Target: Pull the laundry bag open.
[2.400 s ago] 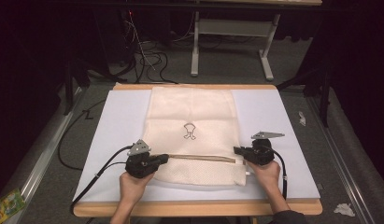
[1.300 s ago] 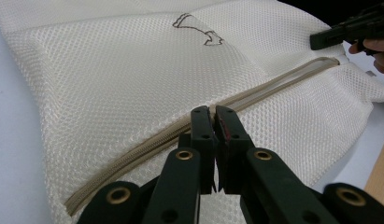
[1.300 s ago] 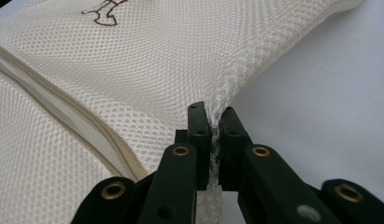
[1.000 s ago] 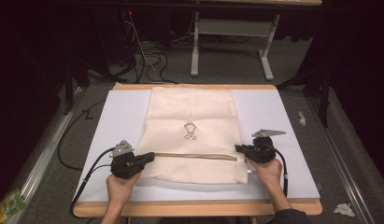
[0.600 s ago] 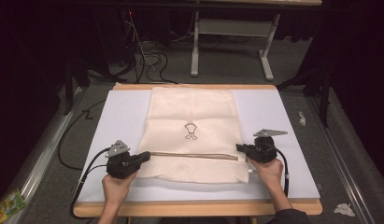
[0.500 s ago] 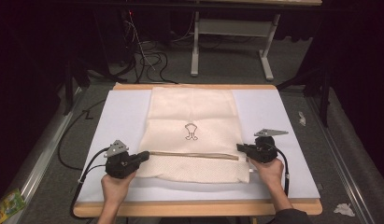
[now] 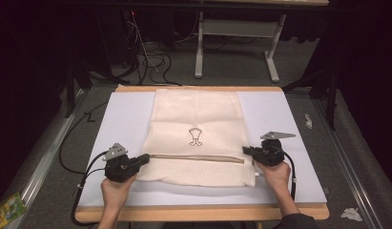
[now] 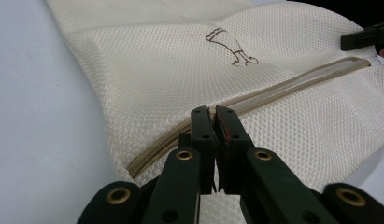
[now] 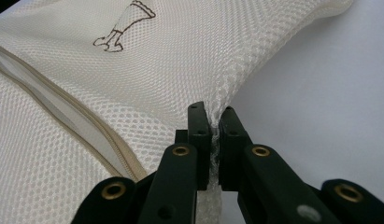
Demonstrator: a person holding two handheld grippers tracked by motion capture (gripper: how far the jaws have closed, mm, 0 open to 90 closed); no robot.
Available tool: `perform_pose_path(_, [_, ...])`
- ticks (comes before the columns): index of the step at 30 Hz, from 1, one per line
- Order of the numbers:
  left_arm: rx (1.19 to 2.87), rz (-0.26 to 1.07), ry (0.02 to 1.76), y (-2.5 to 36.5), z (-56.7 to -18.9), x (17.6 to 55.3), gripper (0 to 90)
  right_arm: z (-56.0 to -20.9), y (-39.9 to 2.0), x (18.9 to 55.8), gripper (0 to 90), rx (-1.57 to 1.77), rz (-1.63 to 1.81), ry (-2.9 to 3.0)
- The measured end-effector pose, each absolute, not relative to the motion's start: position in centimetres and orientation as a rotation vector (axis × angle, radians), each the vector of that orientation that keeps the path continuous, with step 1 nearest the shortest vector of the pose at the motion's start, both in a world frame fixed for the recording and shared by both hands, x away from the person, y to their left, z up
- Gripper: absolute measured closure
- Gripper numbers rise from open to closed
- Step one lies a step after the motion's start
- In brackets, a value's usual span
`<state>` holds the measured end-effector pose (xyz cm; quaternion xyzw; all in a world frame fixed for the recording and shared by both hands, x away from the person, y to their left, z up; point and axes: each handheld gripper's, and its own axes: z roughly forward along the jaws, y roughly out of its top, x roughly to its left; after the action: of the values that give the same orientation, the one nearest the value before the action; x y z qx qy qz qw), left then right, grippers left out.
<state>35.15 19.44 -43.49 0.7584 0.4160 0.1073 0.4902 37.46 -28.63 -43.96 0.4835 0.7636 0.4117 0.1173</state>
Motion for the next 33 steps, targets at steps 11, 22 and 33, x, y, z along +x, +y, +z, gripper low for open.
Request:
perform_pose_path(11, [1.841, 0.273, 1.015, 19.8, -43.4, 35.2, 87.2, -43.7, -29.0, 37.4, 87.6, 1.404, 1.206, 2.216])
perform_pose_path(22, [1.837, 0.292, 1.019, 20.0, -43.0, 35.2, 87.2, -43.2, -30.1, 37.4, 87.6, 1.425, 1.219, 2.185])
perform_pose_path(33, [1.846, 0.302, 1.023, 20.4, -42.8, 35.3, 87.3, -43.1, -30.5, 37.5, 87.9, 1.424, 1.211, 2.178])
